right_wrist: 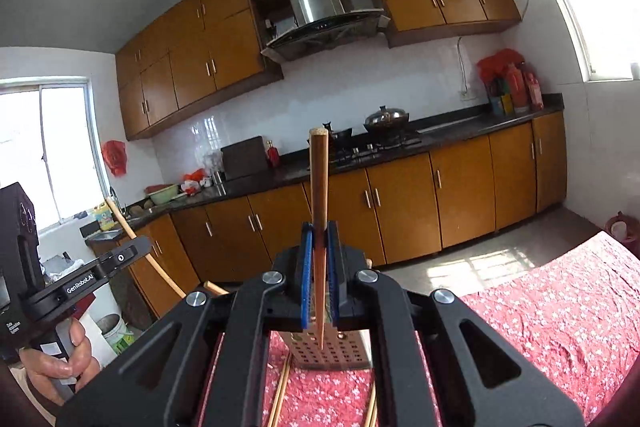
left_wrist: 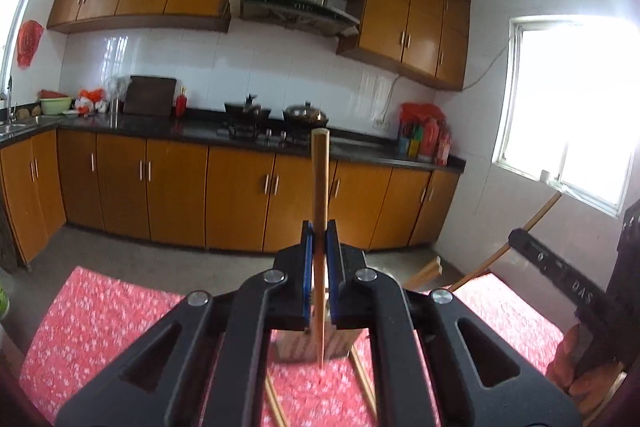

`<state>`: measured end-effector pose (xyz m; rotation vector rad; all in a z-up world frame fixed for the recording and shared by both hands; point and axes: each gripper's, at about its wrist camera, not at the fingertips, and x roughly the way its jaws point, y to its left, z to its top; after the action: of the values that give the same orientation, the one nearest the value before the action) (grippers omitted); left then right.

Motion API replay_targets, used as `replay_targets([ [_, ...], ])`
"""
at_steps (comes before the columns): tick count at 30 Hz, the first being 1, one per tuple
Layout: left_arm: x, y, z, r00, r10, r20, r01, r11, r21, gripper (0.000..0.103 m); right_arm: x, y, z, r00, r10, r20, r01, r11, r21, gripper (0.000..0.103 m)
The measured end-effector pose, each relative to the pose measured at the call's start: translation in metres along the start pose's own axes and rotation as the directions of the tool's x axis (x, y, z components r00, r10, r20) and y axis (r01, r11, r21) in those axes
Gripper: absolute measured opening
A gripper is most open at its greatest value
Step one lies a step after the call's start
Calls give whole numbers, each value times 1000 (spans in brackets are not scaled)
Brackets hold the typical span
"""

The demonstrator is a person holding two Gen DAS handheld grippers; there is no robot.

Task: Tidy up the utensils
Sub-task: 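Lift both chopsticks upright and carry them above the perforated holder, then open both tools to drop the chopsticks into the holder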

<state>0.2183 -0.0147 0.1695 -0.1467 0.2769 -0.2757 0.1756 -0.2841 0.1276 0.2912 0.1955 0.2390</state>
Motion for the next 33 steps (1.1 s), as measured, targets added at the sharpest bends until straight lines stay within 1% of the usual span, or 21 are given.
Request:
replay_targets([
  [2,7,-5,12,999,7,38,-7,1000,-9,7,8,6,4,1000,-10,29,11,1000,-18,8],
  [5,20,-12,23,994,45,104,-45,999,2,8,24,13,3,997,-37,64,41,997,-59,8],
  [7,34,-16,23,988,75,135,-78,997,17,8,36,14,-1,997,-44,70,49,996,-75,8],
  [9,48,-15,18,986,90,143,-95,995,28,8,48,12,-6,997,-52,58,57,995,-82,8],
  [11,64,-14,11,986,102,130,-107,994,31,8,61,8,-11,998,-59,31,61,995,-76,8],
  [14,89,-4,-1,993,92,69,-92,996,0,8,77,1,-21,997,-67,-27,65,996,-53,8],
  [16,101,1,-9,995,96,31,-96,995,-13,8,81,-1,-23,997,-70,-44,68,996,-52,8],
  [20,113,10,-17,994,108,-19,-108,994,-17,8,87,-2,-28,994,-71,-78,66,996,-61,8],
  [21,114,12,-18,993,113,-27,-114,993,-19,8,88,-2,-28,993,-72,-89,66,996,-64,8],
  [24,115,17,-19,991,129,-45,-130,991,-24,13,88,-3,-29,992,-63,-111,57,997,-52,9],
  [26,110,20,-18,990,135,-43,-136,990,-28,14,86,-6,-26,991,-60,-116,56,998,-38,9],
  [29,96,24,-14,990,141,-24,-141,989,-37,20,74,-9,-19,994,-59,-95,57,998,-22,9],
  [31,82,27,-10,990,143,-8,-143,989,-46,26,62,-10,-15,996,-59,-69,58,998,-22,9],
  [33,64,31,-9,989,148,-5,-148,988,-45,29,47,-13,-12,997,-59,-50,58,998,-22,12],
])
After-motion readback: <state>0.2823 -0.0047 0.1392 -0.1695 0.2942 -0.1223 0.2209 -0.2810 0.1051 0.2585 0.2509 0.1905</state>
